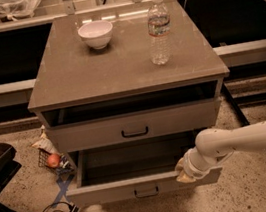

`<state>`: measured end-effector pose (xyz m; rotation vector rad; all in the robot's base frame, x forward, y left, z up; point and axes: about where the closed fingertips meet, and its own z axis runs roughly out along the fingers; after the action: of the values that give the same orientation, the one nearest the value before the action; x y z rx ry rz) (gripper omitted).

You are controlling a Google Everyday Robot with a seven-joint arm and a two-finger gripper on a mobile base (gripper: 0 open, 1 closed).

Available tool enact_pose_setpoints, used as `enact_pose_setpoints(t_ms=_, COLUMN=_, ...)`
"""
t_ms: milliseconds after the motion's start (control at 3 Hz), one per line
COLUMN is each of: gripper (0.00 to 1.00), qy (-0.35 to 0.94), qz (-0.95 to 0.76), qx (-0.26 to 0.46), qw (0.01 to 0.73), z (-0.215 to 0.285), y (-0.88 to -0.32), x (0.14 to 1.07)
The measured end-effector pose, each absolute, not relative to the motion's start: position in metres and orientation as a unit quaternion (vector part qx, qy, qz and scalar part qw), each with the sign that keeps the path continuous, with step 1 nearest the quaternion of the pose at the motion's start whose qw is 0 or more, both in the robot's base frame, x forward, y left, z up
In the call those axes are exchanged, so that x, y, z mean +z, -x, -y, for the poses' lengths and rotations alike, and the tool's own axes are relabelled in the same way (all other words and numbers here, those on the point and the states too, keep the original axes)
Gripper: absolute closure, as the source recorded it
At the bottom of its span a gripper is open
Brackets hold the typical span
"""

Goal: Open middle drawer

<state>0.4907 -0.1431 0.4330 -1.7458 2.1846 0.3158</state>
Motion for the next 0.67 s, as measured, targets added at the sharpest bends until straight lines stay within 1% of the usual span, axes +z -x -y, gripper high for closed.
enact_pose_setpoints(t_ms=333, gripper=1.00, qy=0.612, qz=-0.766, qx=0.111, qw=0.163, z=0.143, y=-0.491, x=0.433)
enact_pose_setpoints(t_ms=667, gripper=1.00, qy=0.614, qz=-0.763, qx=0.128, qw=0.155, z=0.140, y=-0.478, x=0.429)
